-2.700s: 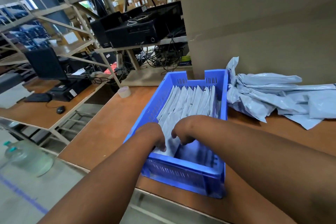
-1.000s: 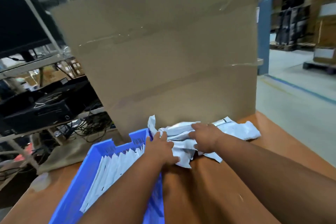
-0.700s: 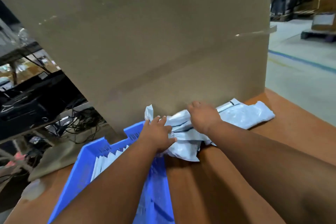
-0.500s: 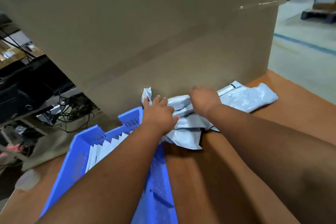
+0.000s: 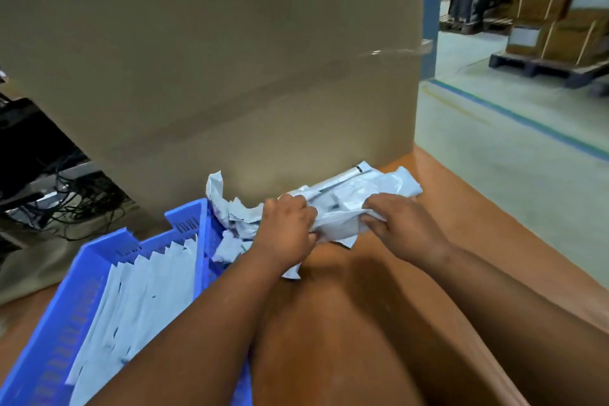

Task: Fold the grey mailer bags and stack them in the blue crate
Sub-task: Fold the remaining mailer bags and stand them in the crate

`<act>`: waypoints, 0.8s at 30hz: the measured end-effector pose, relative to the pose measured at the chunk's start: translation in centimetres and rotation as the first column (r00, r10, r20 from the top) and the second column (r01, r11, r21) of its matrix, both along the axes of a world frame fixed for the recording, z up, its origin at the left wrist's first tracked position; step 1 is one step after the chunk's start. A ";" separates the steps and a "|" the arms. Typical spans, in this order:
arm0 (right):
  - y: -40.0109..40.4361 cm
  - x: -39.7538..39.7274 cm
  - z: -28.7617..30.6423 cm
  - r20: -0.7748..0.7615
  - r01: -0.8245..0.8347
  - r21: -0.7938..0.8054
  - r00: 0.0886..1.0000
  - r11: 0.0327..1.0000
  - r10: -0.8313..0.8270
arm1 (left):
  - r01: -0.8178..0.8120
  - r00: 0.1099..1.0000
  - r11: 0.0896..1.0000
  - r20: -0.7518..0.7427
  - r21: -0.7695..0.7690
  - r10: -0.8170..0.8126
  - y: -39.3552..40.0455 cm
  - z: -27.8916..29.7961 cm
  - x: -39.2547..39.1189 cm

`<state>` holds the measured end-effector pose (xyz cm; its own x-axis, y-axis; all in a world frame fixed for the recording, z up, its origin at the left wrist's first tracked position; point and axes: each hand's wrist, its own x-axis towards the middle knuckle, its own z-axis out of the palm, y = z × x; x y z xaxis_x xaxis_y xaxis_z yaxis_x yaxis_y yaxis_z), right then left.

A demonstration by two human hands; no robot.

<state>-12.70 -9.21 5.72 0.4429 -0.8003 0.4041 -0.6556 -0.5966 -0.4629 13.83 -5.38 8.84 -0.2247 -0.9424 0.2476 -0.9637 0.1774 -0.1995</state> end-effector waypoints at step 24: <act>8.3 -19.4 -8.2 -0.174 0.031 0.157 0.985 0.987 -0.003 | -0.422 0.670 0.814 -0.467 0.399 0.576 16.2 -10.2 -15.1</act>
<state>-32.09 -0.96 -2.50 0.4807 -0.8560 0.1904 -0.7434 -0.5130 -0.4293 -1.26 10.82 -1.41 0.3982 -0.9142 -0.0758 -0.8425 -0.3972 0.3640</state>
